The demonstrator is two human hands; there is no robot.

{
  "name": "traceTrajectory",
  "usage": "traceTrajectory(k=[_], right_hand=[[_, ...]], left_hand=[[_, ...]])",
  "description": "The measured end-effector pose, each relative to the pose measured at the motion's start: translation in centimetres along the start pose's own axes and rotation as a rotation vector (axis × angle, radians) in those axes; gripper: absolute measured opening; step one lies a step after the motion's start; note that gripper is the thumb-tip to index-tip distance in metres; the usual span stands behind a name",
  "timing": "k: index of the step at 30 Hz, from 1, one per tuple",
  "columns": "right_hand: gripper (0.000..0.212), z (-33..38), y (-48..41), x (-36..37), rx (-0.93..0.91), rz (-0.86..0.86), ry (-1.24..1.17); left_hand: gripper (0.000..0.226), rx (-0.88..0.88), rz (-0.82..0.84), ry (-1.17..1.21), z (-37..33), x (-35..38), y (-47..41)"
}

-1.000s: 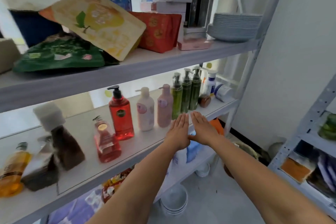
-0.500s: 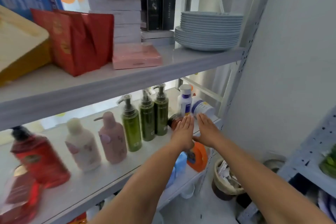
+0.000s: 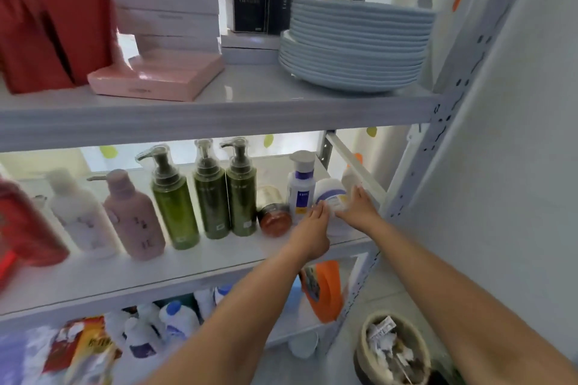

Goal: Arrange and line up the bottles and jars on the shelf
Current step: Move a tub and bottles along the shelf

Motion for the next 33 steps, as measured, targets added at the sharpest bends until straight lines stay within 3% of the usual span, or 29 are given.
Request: traceTrajectory(k=[4, 8, 12, 16, 21, 24, 33], right_hand=[[0.056, -0.8, -2.2, 0.3, 0.155, 0.082, -0.185], [0.047, -1.4, -3.4, 0.5, 0.234, 0.134, -0.177], [0.047, -2.1, -4.1, 0.5, 0.288, 0.247, -0.346], [0.068, -3.6, -3.3, 2.3, 0.431, 0.430, -0.554], [0.058, -3.6, -3.8, 3.6, 0.404, 0.538, -0.765], [0.051, -3.4, -5.0, 2.6, 0.274, 0.455, -0.840], [0.088, -4.7, -6.4, 2.3, 0.081, 0.274, -1.028]], left_hand=[[0.030, -0.201, -0.257, 0.110, 2.3, -2.1, -0.7], [0.028, -0.471, -0.174, 0.461, 5.3, -0.1, -1.9], [0.034, -0.566, -0.088, 0.830, 5.2, 2.4, -3.5], [0.065, -0.559, -0.003, 0.908, 4.8, 3.7, -4.1], [0.055, -0.487, -0.054, 1.033, 5.1, 3.5, -4.4], [0.045, -0.464, -0.081, 1.048, 4.4, 3.2, -5.1], [0.030, -0.394, -0.124, 0.848, 3.0, 2.6, -6.8]])
Point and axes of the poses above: each hand's wrist, its own y-axis away from the middle knuckle, its own x-axis out of the palm, z = x × y, the point moved 9 cm from there along -y, towards the middle knuckle
